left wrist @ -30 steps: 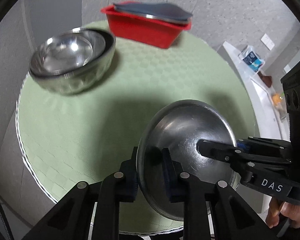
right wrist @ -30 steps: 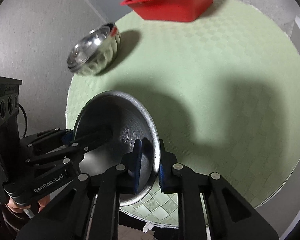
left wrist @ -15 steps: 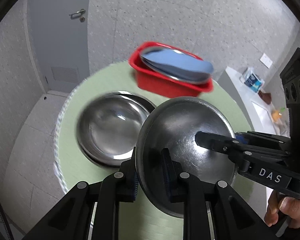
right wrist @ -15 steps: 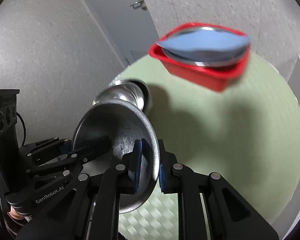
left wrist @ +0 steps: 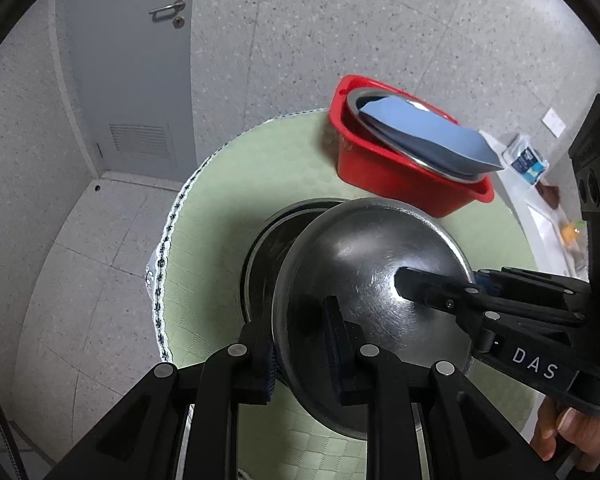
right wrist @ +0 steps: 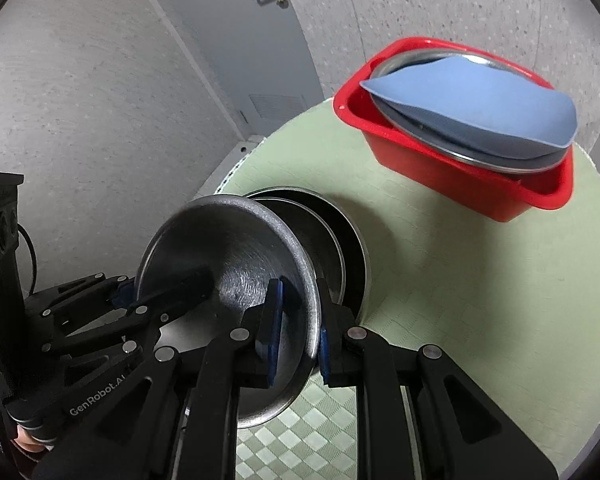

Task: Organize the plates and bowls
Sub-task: 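Lower the steel bowl onto the stacked bowls and open both grippers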

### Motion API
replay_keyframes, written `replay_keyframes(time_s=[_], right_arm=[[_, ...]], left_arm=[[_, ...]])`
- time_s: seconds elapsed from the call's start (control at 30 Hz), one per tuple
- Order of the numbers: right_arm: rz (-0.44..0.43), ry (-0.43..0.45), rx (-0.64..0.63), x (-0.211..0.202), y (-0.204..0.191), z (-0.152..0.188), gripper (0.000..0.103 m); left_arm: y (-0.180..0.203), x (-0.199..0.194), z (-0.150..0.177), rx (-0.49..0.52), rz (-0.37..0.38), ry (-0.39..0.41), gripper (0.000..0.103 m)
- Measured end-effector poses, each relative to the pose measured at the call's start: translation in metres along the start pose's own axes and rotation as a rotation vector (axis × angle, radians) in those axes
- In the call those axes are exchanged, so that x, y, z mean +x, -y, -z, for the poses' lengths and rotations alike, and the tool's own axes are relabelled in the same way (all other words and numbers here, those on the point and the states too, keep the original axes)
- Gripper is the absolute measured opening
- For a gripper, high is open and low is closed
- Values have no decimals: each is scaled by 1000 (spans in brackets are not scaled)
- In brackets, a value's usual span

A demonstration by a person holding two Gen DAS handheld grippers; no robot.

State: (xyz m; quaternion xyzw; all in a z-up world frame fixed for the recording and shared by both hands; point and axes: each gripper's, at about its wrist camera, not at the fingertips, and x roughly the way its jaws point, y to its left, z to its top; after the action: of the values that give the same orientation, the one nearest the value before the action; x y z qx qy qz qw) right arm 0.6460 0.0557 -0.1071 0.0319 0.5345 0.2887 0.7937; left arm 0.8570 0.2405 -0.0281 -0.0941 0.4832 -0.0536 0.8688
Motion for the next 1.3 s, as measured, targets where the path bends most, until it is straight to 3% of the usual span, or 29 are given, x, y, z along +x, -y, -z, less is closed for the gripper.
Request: replay_keyframes(time_s=[0.2, 0.5, 0.6, 0.67, 1.03, 1.1, 1.17, 1.23, 1.3], right_arm=[[25, -7, 37, 6, 12, 6, 15], [95, 18, -1, -2, -3, 8, 20], [87, 21, 10, -4, -4, 9, 30], [83, 25, 18, -7, -4, 10, 43], [55, 56, 77, -14, -2, 10, 44], [62, 72, 86, -17, -1, 11, 44], [81, 88, 95, -21, 0, 12, 44], [102, 113, 100, -27, 0, 14, 48], [109, 120, 116, -26, 3, 15, 59]], left_arm=[[-2, 12, -11, 21, -1, -3, 16], [-2, 19, -11, 39, -1, -10, 17], [-2, 20, -10, 38, 6, -16, 18], [-3, 20, -11, 36, 1, -18, 18], [-4, 8, -7, 26, 42, -5, 23], [-6, 2, -5, 11, 53, 9, 27], [-10, -9, -4, -2, 51, 45, 37], [-15, -20, -3, -17, 55, 91, 56], [-24, -29, -2, -34, 31, 127, 71]])
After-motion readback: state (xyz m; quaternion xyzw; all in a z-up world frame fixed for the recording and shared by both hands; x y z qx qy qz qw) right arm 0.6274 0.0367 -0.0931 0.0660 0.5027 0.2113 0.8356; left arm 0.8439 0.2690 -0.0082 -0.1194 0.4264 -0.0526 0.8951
